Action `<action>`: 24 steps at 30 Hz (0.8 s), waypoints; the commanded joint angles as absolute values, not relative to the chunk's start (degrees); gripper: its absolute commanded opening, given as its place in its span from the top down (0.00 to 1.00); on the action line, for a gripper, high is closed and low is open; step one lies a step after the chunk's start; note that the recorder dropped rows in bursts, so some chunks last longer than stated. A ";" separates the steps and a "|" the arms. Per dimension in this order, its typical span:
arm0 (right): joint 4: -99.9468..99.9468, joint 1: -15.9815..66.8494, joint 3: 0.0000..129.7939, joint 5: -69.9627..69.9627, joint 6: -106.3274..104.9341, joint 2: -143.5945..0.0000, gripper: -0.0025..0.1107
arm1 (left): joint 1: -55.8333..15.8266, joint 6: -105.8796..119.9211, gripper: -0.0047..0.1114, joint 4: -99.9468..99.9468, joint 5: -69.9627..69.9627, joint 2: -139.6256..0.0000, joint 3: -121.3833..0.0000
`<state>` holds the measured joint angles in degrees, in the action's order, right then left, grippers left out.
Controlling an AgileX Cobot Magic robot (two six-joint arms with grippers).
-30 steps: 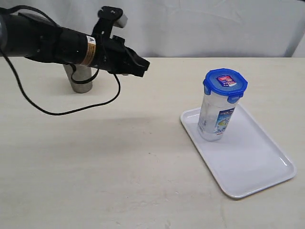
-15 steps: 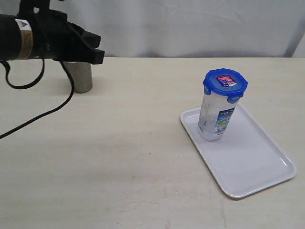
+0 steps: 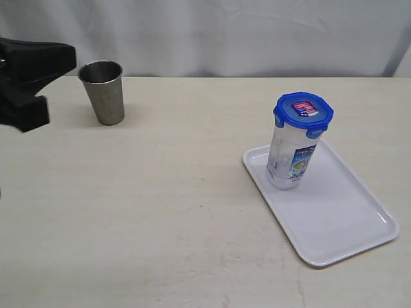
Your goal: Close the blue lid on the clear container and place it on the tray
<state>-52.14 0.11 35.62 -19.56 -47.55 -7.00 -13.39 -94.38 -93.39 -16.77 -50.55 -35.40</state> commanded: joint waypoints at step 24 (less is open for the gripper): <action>-52.14 0.15 34.58 -25.55 -45.62 0.00 0.94 | -13.36 -94.66 0.96 -89.70 -25.35 -19.27 -26.79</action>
<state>-52.09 0.11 34.73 -25.48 -45.87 -0.22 -13.39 -94.38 -89.97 -24.04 -19.54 -27.05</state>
